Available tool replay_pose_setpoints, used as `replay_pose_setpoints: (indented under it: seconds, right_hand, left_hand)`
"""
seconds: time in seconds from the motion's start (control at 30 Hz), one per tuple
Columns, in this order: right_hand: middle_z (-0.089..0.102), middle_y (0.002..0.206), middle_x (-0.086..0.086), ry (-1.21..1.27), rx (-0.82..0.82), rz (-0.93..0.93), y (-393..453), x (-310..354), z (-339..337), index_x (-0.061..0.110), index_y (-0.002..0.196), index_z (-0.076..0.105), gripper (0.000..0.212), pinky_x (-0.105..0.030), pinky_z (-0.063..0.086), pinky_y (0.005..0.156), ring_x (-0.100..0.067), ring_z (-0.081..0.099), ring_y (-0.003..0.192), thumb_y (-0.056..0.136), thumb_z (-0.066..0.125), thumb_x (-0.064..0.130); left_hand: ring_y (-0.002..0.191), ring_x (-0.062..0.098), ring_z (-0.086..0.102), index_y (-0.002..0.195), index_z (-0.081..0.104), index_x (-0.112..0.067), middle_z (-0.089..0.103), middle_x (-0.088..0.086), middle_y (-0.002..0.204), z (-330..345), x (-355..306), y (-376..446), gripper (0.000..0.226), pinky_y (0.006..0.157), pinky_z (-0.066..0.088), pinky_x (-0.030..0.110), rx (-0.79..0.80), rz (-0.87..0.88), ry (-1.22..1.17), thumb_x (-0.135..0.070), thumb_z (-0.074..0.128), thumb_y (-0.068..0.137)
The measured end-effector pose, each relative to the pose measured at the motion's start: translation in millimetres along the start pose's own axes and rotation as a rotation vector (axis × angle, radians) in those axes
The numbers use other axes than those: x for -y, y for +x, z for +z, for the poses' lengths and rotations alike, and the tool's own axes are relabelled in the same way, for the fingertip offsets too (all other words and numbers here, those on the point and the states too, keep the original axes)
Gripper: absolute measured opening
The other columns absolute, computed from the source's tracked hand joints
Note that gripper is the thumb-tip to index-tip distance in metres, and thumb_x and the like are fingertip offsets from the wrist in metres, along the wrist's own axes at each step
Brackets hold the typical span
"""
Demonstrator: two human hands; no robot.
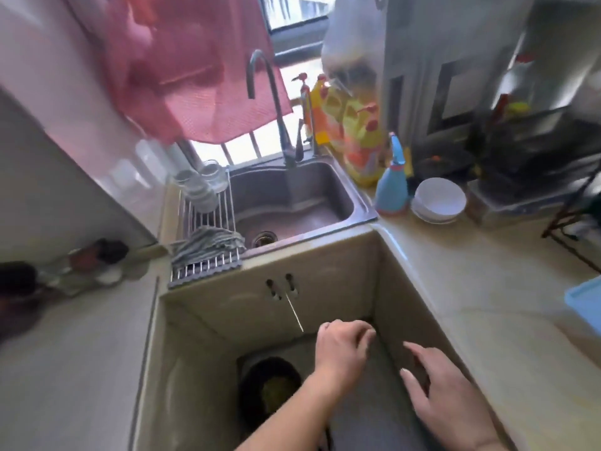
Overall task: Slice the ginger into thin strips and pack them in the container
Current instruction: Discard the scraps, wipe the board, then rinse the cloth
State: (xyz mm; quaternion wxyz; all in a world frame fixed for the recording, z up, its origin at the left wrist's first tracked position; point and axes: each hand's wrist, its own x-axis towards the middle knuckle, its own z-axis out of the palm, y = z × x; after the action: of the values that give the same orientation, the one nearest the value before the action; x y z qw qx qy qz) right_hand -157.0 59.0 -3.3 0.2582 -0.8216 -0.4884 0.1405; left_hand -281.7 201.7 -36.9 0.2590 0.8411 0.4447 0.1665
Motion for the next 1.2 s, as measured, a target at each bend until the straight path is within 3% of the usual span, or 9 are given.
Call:
replay_pose_setpoints:
  seconds: [0.1, 0.23, 0.33, 0.43, 0.57, 0.77, 0.93, 1.1, 1.2]
  right_hand:
    - [0.061, 0.089, 0.017, 0.049, 0.083, -0.111, 43.0, 57.3, 42.6, 0.029, 0.113, 0.067, 0.045, -0.018, 0.049, 0.059, -0.004, 0.062, 0.079, 0.071, 0.084, 0.025]
    - [0.047, 0.085, 0.028, 0.054, 0.143, -0.234, 84.0, 120.7, 93.7, 0.036, 0.112, 0.062, 0.038, -0.009, 0.037, 0.055, -0.002, 0.054, 0.083, 0.075, 0.066, 0.039]
    - [0.050, 0.085, 0.029, 0.058, 0.210, -0.252, 104.7, 150.2, 119.2, 0.043, 0.115, 0.056, 0.037, -0.012, 0.043, 0.055, -0.001, 0.055, 0.082, 0.078, 0.057, 0.046]
    - [0.049, 0.088, 0.030, 0.053, 0.265, -0.260, 119.1, 164.3, 136.1, 0.048, 0.119, 0.046, 0.041, -0.017, 0.048, 0.059, 0.001, 0.057, 0.080, 0.079, 0.044, 0.055]
    - [0.052, 0.084, 0.028, -0.002, 0.336, -0.198, 133.4, 181.1, 140.1, 0.044, 0.115, 0.052, 0.042, -0.008, 0.040, 0.053, 0.005, 0.054, 0.069, 0.074, 0.060, 0.045]
    - [0.045, 0.084, 0.031, -0.040, 0.377, -0.205, 145.8, 190.6, 142.3, 0.044, 0.114, 0.057, 0.037, -0.005, 0.038, 0.053, 0.005, 0.052, 0.072, 0.077, 0.057, 0.047]
    - [0.042, 0.099, 0.030, -0.018, 0.403, -0.227, 152.9, 197.7, 141.2, 0.044, 0.132, 0.047, 0.040, -0.008, 0.039, 0.072, 0.009, 0.042, 0.086, 0.092, 0.048, 0.046]
    - [0.041, 0.104, 0.028, -0.028, 0.468, -0.204, 154.7, 208.6, 137.4, 0.044, 0.137, 0.042, 0.041, -0.010, 0.037, 0.076, 0.007, 0.040, 0.091, 0.096, 0.046, 0.045]
    - [0.044, 0.104, 0.026, -0.016, 0.454, -0.211, 153.4, 211.2, 135.3, 0.042, 0.136, 0.044, 0.041, -0.010, 0.037, 0.077, 0.006, 0.045, 0.093, 0.096, 0.047, 0.044]
  left_hand:
    - [0.090, 0.015, 0.067, 0.101, 0.076, -0.029, 0.076, -0.010, 0.097, -53.3, 71.2, 25.8, 0.025, 0.085, 0.053, 0.030, -0.097, -0.088, -0.034, -0.019, 0.059, 0.086]
    - [0.099, 0.016, 0.063, 0.106, 0.076, -0.023, 0.075, -0.004, 0.104, -127.9, 152.5, 72.4, 0.017, 0.090, 0.050, 0.031, -0.182, -0.286, -0.069, -0.029, 0.065, 0.094]
    - [0.103, 0.019, 0.064, 0.109, 0.075, -0.017, 0.073, 0.000, 0.107, -175.4, 209.3, 110.1, 0.019, 0.091, 0.051, 0.033, -0.249, -0.346, -0.051, -0.021, 0.067, 0.093]
    - [0.118, 0.023, 0.056, 0.121, 0.068, -0.013, 0.065, 0.003, 0.125, -207.1, 252.3, 143.6, 0.028, 0.101, 0.043, 0.035, -0.249, -0.411, 0.073, -0.017, 0.064, 0.093]
    - [0.135, 0.024, 0.039, 0.144, 0.047, -0.018, 0.044, 0.002, 0.146, -220.3, 287.9, 166.3, 0.050, 0.114, 0.034, 0.042, -0.194, -0.538, 0.170, -0.028, 0.060, 0.097]
    - [0.136, 0.027, 0.041, 0.149, 0.039, -0.017, 0.044, 0.007, 0.148, -214.5, 304.9, 179.0, 0.055, 0.115, 0.034, 0.044, -0.260, -0.636, 0.044, -0.026, 0.059, 0.098]
    - [0.114, 0.026, 0.047, 0.112, 0.065, -0.020, 0.057, 0.002, 0.118, -222.5, 309.6, 190.3, 0.024, 0.098, 0.039, 0.038, -0.176, -0.601, 0.262, -0.033, 0.061, 0.092]
    - [0.090, 0.023, 0.050, 0.080, 0.048, -0.022, 0.051, -0.005, 0.081, -222.4, 305.2, 188.6, 0.018, 0.089, 0.032, 0.036, -0.165, -0.469, 0.240, -0.030, 0.056, 0.094]
    - [0.078, 0.023, 0.054, 0.080, 0.047, -0.020, 0.055, -0.001, 0.077, -222.4, 310.3, 186.2, 0.020, 0.068, 0.037, 0.029, -0.209, -0.463, 0.033, -0.022, 0.056, 0.098]
